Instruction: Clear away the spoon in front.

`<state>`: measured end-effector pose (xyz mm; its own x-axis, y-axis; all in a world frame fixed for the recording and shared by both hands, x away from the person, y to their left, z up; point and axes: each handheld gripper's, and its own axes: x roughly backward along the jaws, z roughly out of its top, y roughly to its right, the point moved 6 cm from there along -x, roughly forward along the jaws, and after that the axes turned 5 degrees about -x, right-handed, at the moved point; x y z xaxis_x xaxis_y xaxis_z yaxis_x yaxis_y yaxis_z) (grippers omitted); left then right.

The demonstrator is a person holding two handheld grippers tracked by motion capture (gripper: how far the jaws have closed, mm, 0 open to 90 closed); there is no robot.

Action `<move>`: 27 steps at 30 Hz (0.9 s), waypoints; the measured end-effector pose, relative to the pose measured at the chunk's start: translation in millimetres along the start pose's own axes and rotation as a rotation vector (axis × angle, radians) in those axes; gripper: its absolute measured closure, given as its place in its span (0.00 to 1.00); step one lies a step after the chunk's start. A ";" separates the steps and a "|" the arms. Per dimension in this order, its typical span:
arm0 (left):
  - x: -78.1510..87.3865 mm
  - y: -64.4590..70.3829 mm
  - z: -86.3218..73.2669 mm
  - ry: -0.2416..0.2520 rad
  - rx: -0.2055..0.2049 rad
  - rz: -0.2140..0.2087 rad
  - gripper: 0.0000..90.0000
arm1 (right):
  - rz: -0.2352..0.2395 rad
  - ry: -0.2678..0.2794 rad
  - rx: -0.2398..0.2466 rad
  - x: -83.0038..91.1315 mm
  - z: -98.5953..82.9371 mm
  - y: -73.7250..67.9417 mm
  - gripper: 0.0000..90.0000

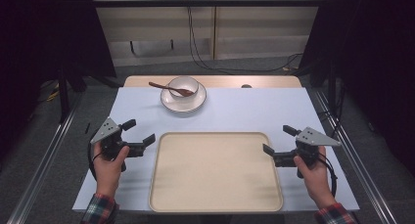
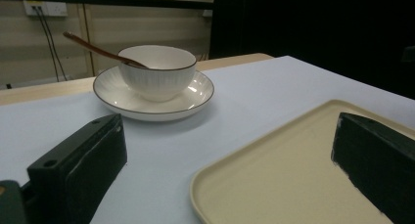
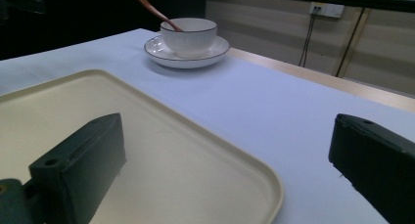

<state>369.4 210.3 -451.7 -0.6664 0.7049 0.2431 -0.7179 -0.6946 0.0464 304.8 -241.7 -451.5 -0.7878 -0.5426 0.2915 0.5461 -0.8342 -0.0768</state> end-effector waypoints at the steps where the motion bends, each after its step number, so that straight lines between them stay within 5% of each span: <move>1: -0.7 -0.6 -0.5 0.000 0.009 0.008 0.00 | 0.006 -0.004 0.008 -0.4 -0.3 -2.2 0.00; 4: -1.6 -1.9 -0.9 -0.004 0.017 0.011 0.00 | -0.016 0.012 0.035 -1.0 0.6 -3.5 0.00; 7: -4.0 -3.1 2.7 0.008 0.023 0.011 0.00 | 0.020 0.013 0.023 -1.1 0.5 -6.1 0.00; 15: -17.7 -10.8 7.9 0.001 0.033 0.046 0.00 | 0.026 0.005 0.007 -0.9 -0.8 -7.1 0.00; 27: -54.4 -39.0 18.2 -0.017 0.053 0.122 0.00 | 0.048 -0.009 0.013 -4.3 -3.4 -11.6 0.00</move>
<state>437.3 196.3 -449.1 -0.7443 0.6124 0.2664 -0.6197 -0.7820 0.0664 300.8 -230.0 -455.1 -0.7580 -0.5812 0.2960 0.5870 -0.8057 -0.0789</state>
